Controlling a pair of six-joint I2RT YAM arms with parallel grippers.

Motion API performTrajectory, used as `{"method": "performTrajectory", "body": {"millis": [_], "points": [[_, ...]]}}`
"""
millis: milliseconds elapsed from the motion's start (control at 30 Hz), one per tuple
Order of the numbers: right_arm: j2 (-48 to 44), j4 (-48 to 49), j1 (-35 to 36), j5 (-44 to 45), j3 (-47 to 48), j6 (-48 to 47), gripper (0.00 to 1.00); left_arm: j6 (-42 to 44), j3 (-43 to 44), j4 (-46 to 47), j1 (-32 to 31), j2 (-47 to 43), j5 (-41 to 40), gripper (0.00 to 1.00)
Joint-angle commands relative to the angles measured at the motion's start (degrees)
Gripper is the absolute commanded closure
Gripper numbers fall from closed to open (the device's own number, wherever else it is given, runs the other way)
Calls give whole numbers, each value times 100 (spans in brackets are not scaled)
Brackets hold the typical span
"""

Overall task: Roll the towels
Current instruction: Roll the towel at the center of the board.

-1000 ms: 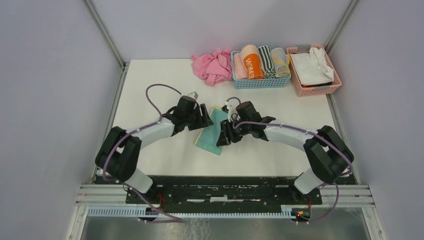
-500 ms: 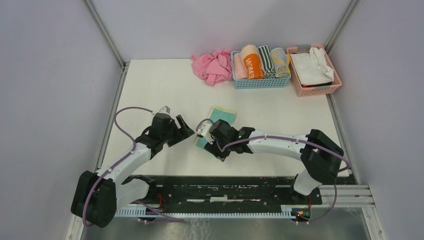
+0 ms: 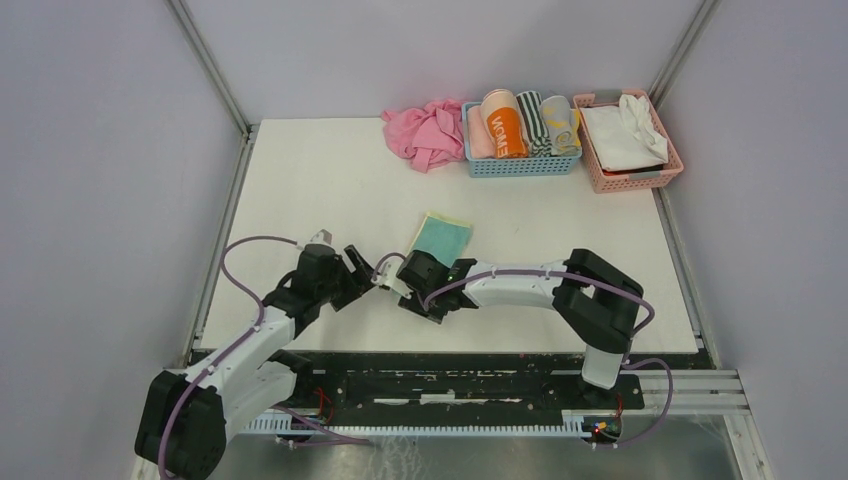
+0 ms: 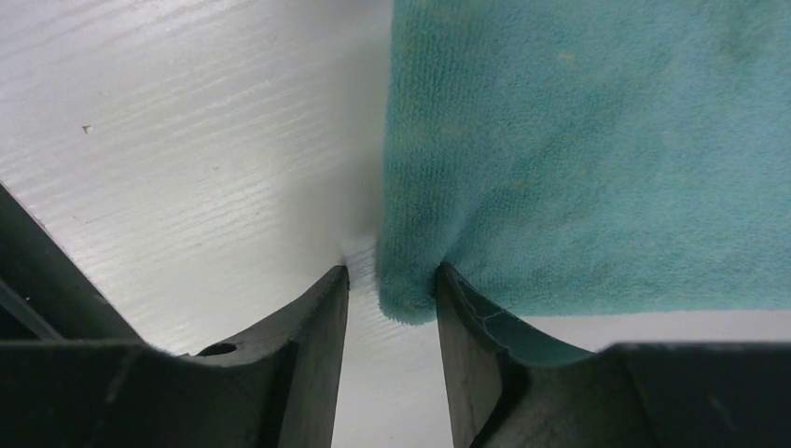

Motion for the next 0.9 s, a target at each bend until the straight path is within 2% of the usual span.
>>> {"method": "performTrajectory", "body": {"millis": [0,67,100,233,300,533,700,867], "points": [[269,-75,37,268,200,-43,52,-328,-22,274,19,38,199,16],[402,-161,38,319,231,-20,54,-388,-41,377,15,124,269,16],[455,-215,38,340,248,0,57,-433,-70,459,10,167,323,16],[437,-158,-21,-99,288,217,88,-742,-217,858,-65,322,508,16],[297,17,-129,-534,230,425,99,-894,-273,981,-127,379,527,16],[-205,763,-501,-1539,-132,986,100,-1484,-332,1215,-392,374,321,16],[-205,995,-524,-1517,-228,1107,100,-1875,-404,1355,-654,543,-107,19],[-240,1206,-525,-1579,-377,1196,100,-2196,-422,1816,-838,1025,-250,27]]}}
